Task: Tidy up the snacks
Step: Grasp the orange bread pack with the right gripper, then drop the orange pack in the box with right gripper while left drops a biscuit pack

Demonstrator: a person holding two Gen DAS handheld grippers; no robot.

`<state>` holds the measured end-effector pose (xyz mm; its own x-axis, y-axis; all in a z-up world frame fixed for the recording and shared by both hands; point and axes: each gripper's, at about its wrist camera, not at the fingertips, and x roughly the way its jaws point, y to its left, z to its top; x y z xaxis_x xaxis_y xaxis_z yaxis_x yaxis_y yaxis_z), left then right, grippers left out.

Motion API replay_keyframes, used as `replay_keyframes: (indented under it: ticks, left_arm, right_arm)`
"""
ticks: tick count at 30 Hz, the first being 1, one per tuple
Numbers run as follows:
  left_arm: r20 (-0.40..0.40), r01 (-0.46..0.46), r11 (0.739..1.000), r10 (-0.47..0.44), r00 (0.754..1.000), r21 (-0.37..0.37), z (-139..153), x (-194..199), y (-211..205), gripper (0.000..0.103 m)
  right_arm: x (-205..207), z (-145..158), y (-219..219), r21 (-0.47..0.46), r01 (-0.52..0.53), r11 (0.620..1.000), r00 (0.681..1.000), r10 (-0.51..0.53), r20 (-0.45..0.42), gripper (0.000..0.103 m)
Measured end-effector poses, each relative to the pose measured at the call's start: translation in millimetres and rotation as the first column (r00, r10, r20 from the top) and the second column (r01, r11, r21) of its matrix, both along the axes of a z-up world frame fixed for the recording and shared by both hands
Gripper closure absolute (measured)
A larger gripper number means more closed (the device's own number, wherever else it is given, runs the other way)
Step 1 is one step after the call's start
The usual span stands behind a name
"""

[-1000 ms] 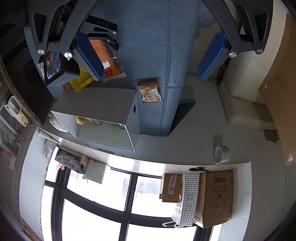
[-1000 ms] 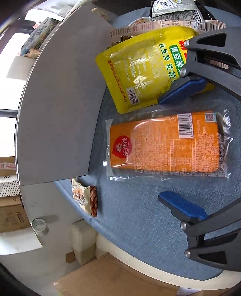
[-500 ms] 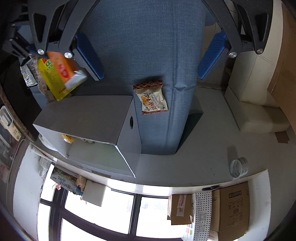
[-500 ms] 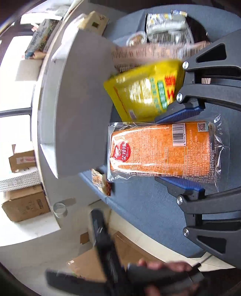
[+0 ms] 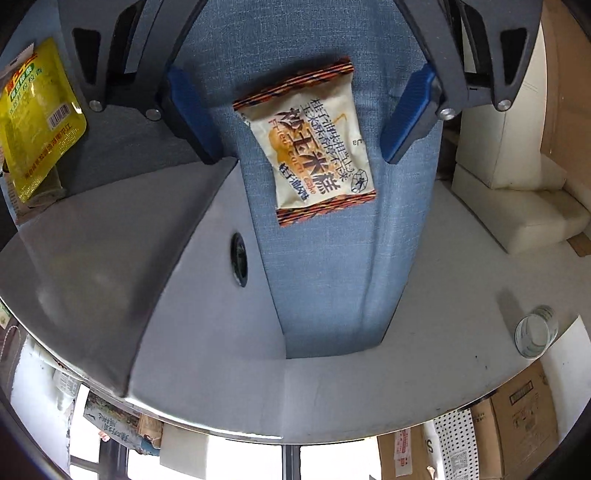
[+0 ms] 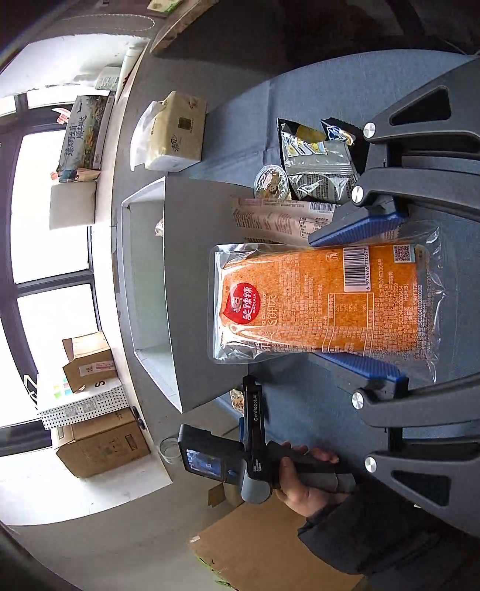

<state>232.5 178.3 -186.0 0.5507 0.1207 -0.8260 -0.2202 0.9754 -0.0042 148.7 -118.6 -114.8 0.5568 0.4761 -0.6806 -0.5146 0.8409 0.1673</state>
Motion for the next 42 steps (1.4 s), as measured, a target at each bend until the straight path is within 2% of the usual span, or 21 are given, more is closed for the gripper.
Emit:
replay_keyframes:
  ticks: [3,8,11,17,22,27,30,32,36,38,41,42]
  left_arm:
    - [0.007,0.018,1.0,-0.018,1.0,0.014,4.3,-6.0,-3.4,0.044]
    - [0.02,-0.003,1.0,0.004,1.0,-0.027,9.4,-22.7,0.7,0.048]
    - [0.073,0.002,0.999,0.002,0.997,-0.052,25.8,-44.5,-4.1,0.048]
    - [0.207,0.058,0.995,-0.04,0.977,-0.083,81.9,-92.8,-37.5,0.048]
    - [0.327,0.124,0.99,-0.095,0.94,-0.069,140.1,-96.1,-62.0,0.048]
    - [0.387,0.144,0.989,-0.12,0.914,-0.034,190.9,-64.6,-72.0,0.048]
    - [0.392,0.15,0.988,-0.122,0.912,-0.042,209.1,-29.0,-72.2,0.048]
    - [0.388,0.139,0.99,-0.123,0.913,-0.013,214.5,-4.8,-74.4,0.048]
    - [0.341,0.09,0.995,-0.1,0.935,0.046,205.7,44.2,-69.2,0.048]
    - [0.323,0.093,0.995,-0.101,0.941,0.04,195.7,62.7,-65.5,0.048]
    - [0.281,0.08,0.996,-0.088,0.956,0.041,177.8,86.1,-60.1,0.046]
    - [0.274,0.076,0.996,-0.083,0.958,0.037,173.1,92.1,-57.5,0.043]
  right_arm:
    - [1.8,-4.5,2.8,0.013,-0.003,1.0,1.0,0.003,-0.013,0.044]
    - [2.9,-7.1,8.8,0.022,-0.016,1.0,1.0,0.017,-0.02,0.044]
    - [1.3,-4.8,9.2,0.03,-0.023,0.999,1.0,0.023,-0.016,0.044]
    - [1.6,4.0,6.6,0.053,-0.03,0.998,1.0,0.029,0.003,0.044]
    - [13.2,26.0,0.1,0.068,-0.027,0.997,0.998,0.023,0.053,0.044]
    - [49.8,64.4,-7.3,0.074,-0.002,0.997,0.992,-0.008,0.127,0.044]
    - [83.3,84.6,-5.9,0.087,0.02,0.996,0.989,-0.032,0.147,0.044]
    - [108.9,93.0,0.0,0.08,0.035,0.996,0.988,-0.046,0.146,0.044]
    - [156.8,98.0,17.7,0.042,0.057,0.998,0.989,-0.062,0.136,0.044]
    - [175.6,94.5,28.2,0.012,0.044,0.999,0.988,-0.046,0.144,0.044]
    - [202.0,81.0,42.0,-0.033,0.042,0.999,0.994,-0.038,0.105,0.043]
    - [209.6,76.1,44.5,-0.036,0.039,0.999,0.995,-0.035,0.095,0.039]
